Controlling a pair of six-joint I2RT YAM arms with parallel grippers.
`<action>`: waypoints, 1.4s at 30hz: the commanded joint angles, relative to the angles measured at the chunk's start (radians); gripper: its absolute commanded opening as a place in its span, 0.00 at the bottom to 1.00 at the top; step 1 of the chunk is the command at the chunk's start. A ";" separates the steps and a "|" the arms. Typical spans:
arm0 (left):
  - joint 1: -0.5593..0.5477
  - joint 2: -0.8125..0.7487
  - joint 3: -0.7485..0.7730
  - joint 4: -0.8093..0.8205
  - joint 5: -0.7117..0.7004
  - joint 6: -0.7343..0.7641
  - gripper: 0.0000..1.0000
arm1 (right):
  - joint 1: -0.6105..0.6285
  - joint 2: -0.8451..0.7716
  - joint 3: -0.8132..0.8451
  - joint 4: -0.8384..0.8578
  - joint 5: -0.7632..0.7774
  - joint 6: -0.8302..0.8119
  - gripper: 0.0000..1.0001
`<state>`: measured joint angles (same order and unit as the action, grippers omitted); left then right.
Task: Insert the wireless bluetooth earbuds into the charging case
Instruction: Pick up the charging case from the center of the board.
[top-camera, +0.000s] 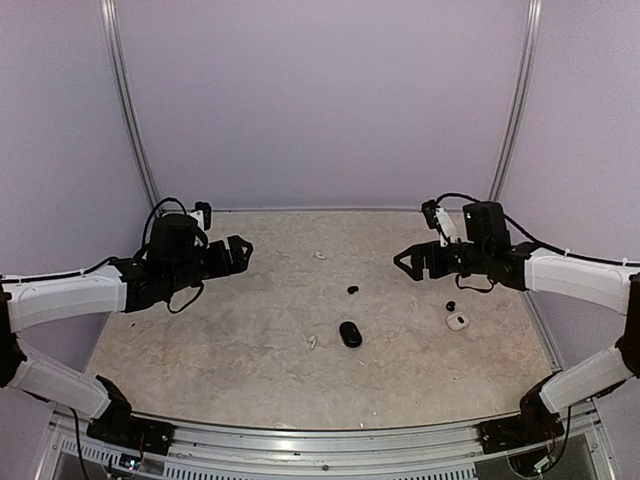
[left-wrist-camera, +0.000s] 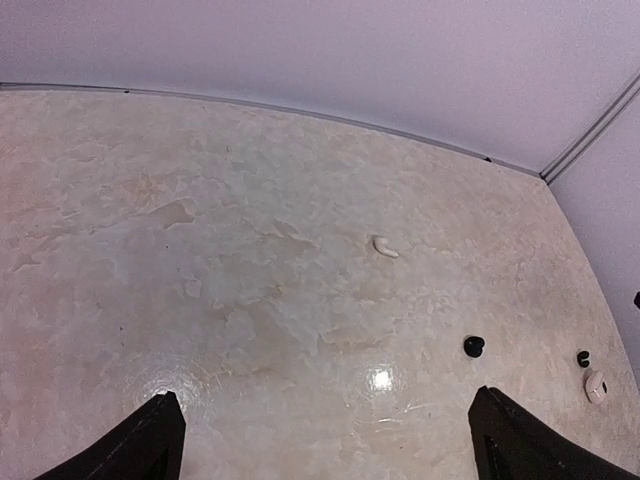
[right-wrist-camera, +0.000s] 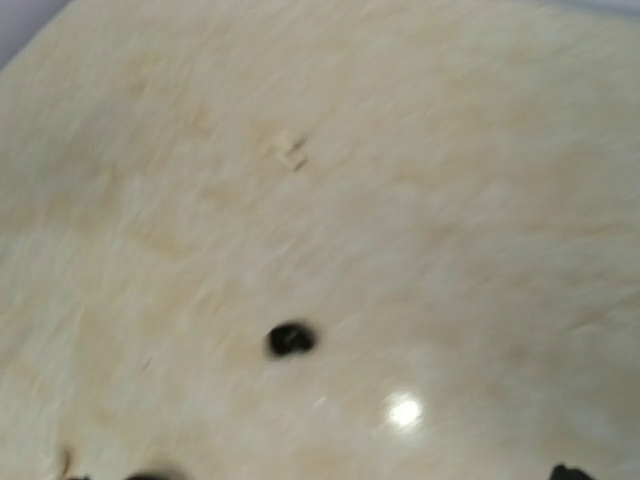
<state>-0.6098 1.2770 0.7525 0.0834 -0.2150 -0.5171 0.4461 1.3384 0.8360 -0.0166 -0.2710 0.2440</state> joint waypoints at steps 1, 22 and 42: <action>-0.033 0.009 0.023 0.036 -0.044 -0.006 0.99 | 0.087 0.039 0.026 -0.105 0.024 -0.064 0.99; -0.056 -0.069 -0.055 0.080 -0.109 -0.056 0.99 | 0.446 0.421 0.276 -0.385 0.124 -0.017 0.81; -0.050 -0.120 -0.090 0.061 -0.208 -0.043 0.99 | 0.496 0.663 0.498 -0.501 0.346 0.075 0.62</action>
<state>-0.6582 1.1751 0.6765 0.1375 -0.3870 -0.5602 0.9340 1.9625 1.2892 -0.4759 0.0395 0.2893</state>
